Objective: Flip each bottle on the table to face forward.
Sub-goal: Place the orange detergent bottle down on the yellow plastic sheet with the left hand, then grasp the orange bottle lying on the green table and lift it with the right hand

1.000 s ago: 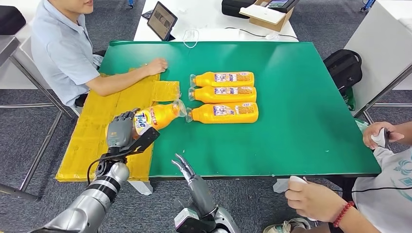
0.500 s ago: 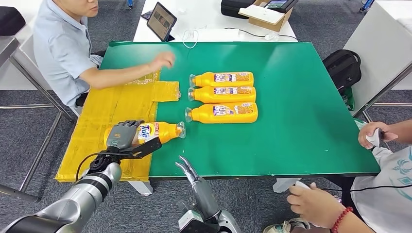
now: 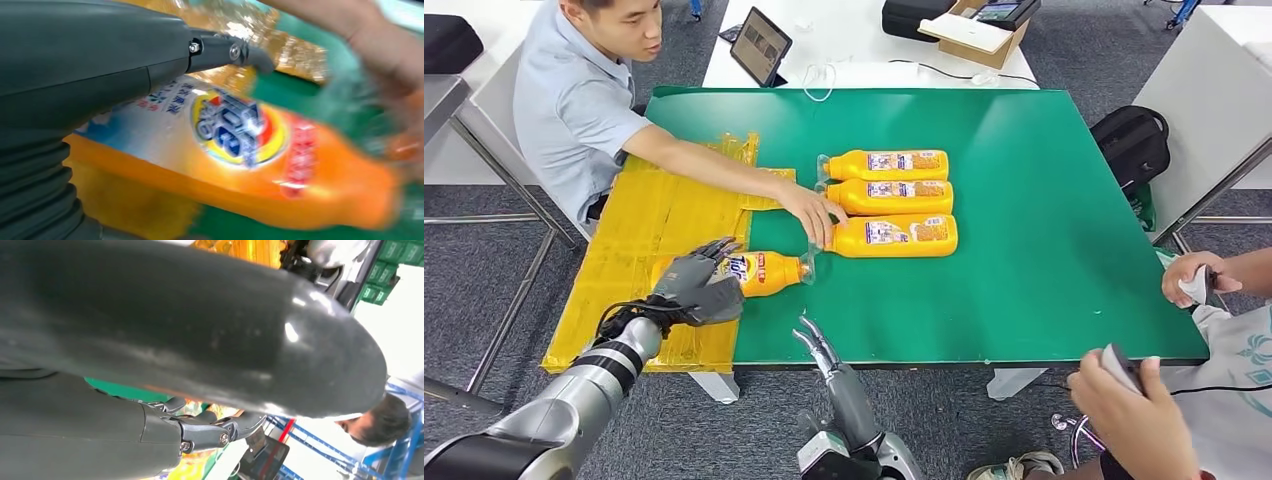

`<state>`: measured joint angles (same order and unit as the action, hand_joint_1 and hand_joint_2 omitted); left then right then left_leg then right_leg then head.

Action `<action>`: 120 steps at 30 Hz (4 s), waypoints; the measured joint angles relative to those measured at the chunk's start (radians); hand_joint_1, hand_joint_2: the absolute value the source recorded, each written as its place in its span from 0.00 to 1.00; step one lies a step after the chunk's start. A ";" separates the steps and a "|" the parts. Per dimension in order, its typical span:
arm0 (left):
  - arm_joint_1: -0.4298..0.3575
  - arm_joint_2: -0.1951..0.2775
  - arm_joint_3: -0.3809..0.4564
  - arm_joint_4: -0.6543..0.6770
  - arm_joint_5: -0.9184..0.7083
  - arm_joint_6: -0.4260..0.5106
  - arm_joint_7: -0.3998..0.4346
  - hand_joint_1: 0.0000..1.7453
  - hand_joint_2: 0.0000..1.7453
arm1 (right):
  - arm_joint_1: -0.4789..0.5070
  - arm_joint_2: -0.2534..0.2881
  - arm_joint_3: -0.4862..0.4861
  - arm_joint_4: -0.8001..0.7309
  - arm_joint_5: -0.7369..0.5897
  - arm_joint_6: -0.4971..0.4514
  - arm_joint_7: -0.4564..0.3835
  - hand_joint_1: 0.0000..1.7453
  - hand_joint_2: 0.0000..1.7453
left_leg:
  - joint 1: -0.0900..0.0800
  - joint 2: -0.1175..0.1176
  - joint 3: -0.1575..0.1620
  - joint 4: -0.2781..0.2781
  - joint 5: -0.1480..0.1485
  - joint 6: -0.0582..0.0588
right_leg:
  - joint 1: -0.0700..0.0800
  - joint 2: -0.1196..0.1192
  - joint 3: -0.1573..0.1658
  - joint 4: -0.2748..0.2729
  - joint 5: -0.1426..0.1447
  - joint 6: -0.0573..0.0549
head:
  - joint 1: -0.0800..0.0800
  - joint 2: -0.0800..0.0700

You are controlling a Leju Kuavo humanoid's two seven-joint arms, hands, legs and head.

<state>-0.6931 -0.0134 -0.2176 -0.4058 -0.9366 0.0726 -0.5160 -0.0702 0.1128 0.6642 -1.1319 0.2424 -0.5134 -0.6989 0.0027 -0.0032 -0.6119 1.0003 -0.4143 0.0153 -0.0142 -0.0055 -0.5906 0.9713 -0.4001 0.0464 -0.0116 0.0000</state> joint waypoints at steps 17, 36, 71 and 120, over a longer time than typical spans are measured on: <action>0.230 -0.054 0.128 -0.562 0.661 0.110 -0.185 0.00 1.00 | -0.039 -0.039 0.009 -0.032 0.139 -0.080 0.007 0.00 1.00 | 0.000 0.001 -0.005 0.000 0.001 0.000 | 0.000 0.001 -0.005 0.000 0.000 0.000 | 0.000 0.000; 0.566 -0.116 0.047 -1.094 0.665 0.303 -0.055 0.00 1.00 | -0.282 -0.168 -0.255 0.211 0.734 0.086 0.422 0.00 1.00 | -0.001 0.000 -0.006 0.001 0.000 0.001 | -0.001 0.000 -0.006 0.000 0.001 0.001 | 0.000 0.000; 0.645 -0.106 0.000 -1.184 0.609 0.184 0.033 0.00 1.00 | -0.400 -0.139 -0.259 0.411 1.020 0.249 0.744 0.01 1.00 | -0.001 0.001 0.001 0.001 0.000 0.001 | -0.001 0.000 -0.001 -0.001 0.000 0.001 | 0.000 0.000; 0.818 -0.137 -0.081 -1.220 1.060 0.003 0.004 0.00 1.00 | -0.090 -0.175 -0.482 -0.027 0.250 0.277 0.228 0.99 1.00 | -0.001 0.005 0.014 0.000 -0.010 0.006 | 0.000 0.004 0.016 -0.008 -0.005 0.006 | 0.000 0.000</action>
<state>0.1254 -0.1504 -0.2983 -1.6262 0.1230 0.0760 -0.5121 -0.1600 -0.0622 0.1826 -1.1589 0.4927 -0.2365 -0.4704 0.0019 0.0016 -0.5976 1.0004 -0.4239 0.0215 -0.0144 -0.0018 -0.5746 0.9636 -0.4050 0.0522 -0.0121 0.0000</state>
